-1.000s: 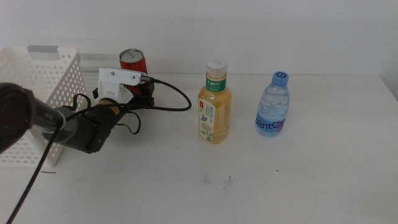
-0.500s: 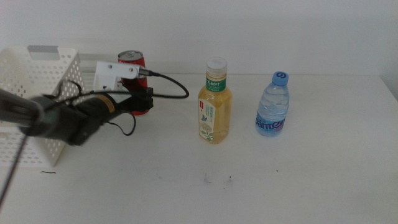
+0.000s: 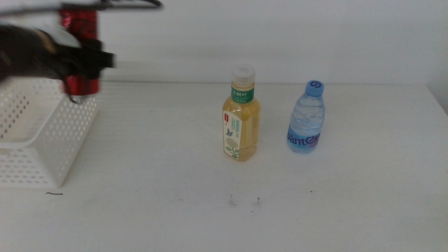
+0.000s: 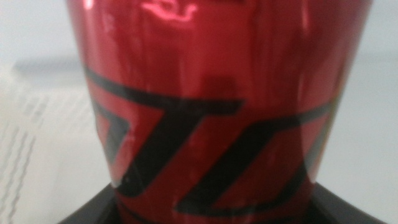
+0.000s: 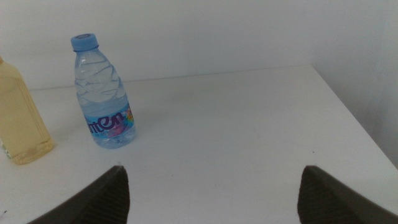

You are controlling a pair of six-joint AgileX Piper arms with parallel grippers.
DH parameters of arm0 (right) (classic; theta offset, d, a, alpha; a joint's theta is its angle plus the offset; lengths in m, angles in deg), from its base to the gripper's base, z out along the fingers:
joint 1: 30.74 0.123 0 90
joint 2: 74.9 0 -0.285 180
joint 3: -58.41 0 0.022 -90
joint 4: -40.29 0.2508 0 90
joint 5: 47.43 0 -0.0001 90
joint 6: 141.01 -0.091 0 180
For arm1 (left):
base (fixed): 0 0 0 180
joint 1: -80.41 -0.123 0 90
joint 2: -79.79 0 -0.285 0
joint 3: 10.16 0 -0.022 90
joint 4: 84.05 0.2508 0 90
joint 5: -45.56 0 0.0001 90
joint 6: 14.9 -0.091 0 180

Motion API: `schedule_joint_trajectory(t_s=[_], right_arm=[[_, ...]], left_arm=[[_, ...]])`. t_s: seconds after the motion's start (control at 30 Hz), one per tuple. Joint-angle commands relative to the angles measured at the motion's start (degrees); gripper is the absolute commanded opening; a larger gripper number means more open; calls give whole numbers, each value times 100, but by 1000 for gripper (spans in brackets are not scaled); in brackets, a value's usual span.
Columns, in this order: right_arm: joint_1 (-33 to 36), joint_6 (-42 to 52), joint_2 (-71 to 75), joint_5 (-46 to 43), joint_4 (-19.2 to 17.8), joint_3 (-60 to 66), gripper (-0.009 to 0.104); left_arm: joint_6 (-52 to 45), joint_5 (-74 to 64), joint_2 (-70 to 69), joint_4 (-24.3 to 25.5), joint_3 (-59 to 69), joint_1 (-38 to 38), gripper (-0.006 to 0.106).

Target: Use arms to grab the bottles and put them into the dustbin to the left of the table.

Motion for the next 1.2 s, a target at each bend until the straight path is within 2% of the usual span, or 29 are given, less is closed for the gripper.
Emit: schedule_joint_trajectory(t_s=[0.0,0.03,0.07,0.1,0.3,0.4,0.57,0.73,0.87,1.0,1.17], right_arm=[[-6,47,28,-52,-71,22,91],[-6,47,28,-52,-71,22,91],[-6,47,28,-52,-71,22,91],[-6,47,28,-52,-71,22,91],[-6,47,28,-52,-71,22,91],[-6,47,28,-52,-71,22,91],[-6,47,28,-52,-71,22,91],[-6,47,28,-52,-71,22,91],[-6,47,28,-52,-71,22,91],[-6,47,28,-52,-71,22,91],[-6,47,28,-52,-71,22,91]], left_arm=[[-2026,-1080,-87,-1751,-574,-408,-2],[-2764,-1531,-23,-2384,-834,-649,-2],[-3173,-1852,43,-2742,-1029,-824,-2],[-3431,-2226,101,-2838,-1262,-1020,-2],[-3462,-3455,580,-2686,-2323,-2089,-2],[-3662,-3833,935,-2686,-2684,-2386,-2],[-4012,-4135,1440,-2513,-2885,-2578,-2],[-4012,-3896,1927,-2066,-2885,-2630,-2],[-4012,-3691,2333,-2043,-2885,-2636,-2],[-4166,-3428,2722,-2043,-2885,-2626,4],[-4166,-3249,3111,-2043,-2885,-2626,23]])
